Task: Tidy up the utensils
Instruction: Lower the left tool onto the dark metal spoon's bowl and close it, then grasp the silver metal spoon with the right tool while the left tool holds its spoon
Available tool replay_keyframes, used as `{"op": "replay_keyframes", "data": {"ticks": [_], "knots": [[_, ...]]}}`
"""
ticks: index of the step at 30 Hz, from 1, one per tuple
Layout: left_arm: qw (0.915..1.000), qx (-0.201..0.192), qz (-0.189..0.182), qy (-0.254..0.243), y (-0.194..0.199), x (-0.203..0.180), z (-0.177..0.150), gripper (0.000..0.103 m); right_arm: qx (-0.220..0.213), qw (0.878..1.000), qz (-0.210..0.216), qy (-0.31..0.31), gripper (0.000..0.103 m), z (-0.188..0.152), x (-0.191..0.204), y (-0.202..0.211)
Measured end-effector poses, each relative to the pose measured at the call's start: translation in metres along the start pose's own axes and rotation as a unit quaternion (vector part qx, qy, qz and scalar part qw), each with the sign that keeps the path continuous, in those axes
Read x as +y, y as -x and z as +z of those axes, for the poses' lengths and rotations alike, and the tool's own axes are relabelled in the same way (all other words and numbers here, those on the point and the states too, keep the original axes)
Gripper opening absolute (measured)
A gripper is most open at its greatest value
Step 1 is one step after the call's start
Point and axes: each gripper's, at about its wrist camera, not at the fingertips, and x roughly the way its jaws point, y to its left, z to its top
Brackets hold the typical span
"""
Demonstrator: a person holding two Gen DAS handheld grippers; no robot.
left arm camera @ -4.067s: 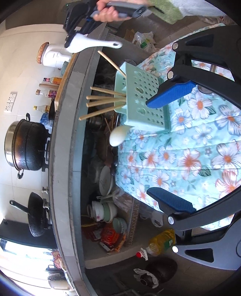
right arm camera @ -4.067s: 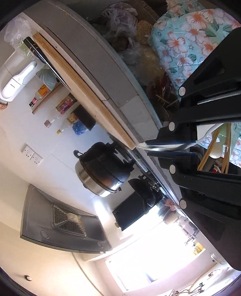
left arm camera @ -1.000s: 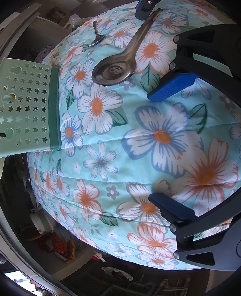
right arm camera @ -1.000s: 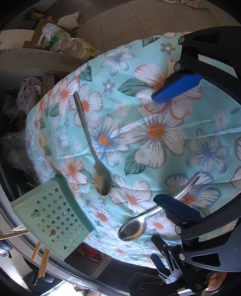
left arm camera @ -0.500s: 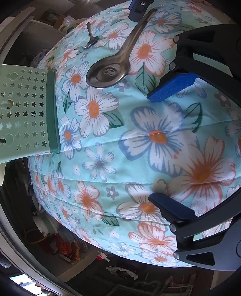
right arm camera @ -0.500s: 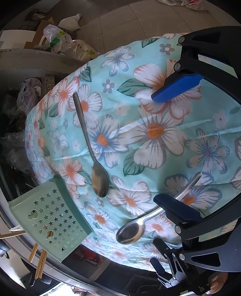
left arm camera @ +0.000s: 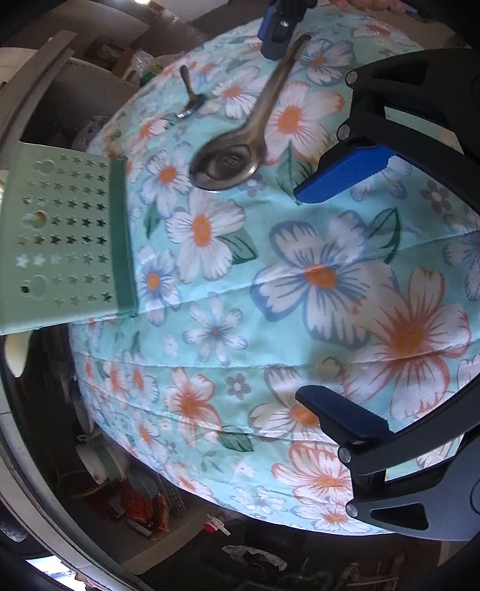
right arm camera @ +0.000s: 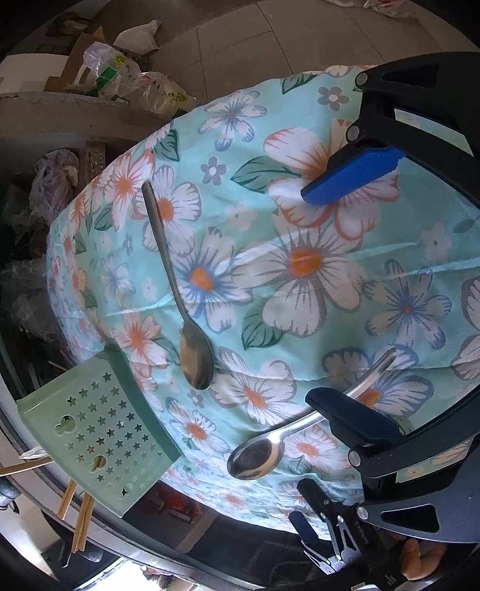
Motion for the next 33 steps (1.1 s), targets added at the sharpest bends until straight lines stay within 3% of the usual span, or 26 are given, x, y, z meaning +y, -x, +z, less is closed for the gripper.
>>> {"op": "replay_keyframes", "data": {"ticks": [3,6,9,14,16,21,30,33], "knots": [[0.9979,-0.042,-0.048,0.011,0.013,0.003,0.014,0.094,-0.002,1.0,0.009,-0.005,0.097,0.0,-0.003,0.001],[0.9921,-0.056,-0.11,0.024,0.015,0.001,0.029,0.091,-0.007,1.0,0.016,-0.013,0.097,0.0,-0.004,0.002],[0.9849,-0.048,-0.163,0.032,0.004,-0.004,0.04,0.077,-0.008,1.0,0.017,-0.014,0.097,-0.001,-0.005,0.002],[0.974,-0.003,-0.219,0.059,-0.027,-0.012,0.044,0.049,-0.007,1.0,0.02,-0.015,0.097,-0.001,-0.005,0.003],[0.9721,0.017,-0.224,0.066,-0.04,-0.013,0.044,0.033,-0.009,1.0,0.025,-0.017,0.097,-0.002,-0.007,0.003],[0.9691,0.032,-0.232,0.077,-0.057,-0.023,0.043,0.018,-0.02,0.999,0.034,-0.019,0.097,-0.004,-0.009,0.005],[0.9569,0.038,-0.258,0.128,-0.058,-0.013,0.035,0.008,-0.03,0.998,0.051,-0.017,0.097,-0.006,-0.013,0.007],[0.9579,0.043,-0.246,0.141,-0.052,-0.003,0.032,0.007,-0.015,0.997,0.065,-0.024,0.097,-0.002,-0.017,0.011]]}}
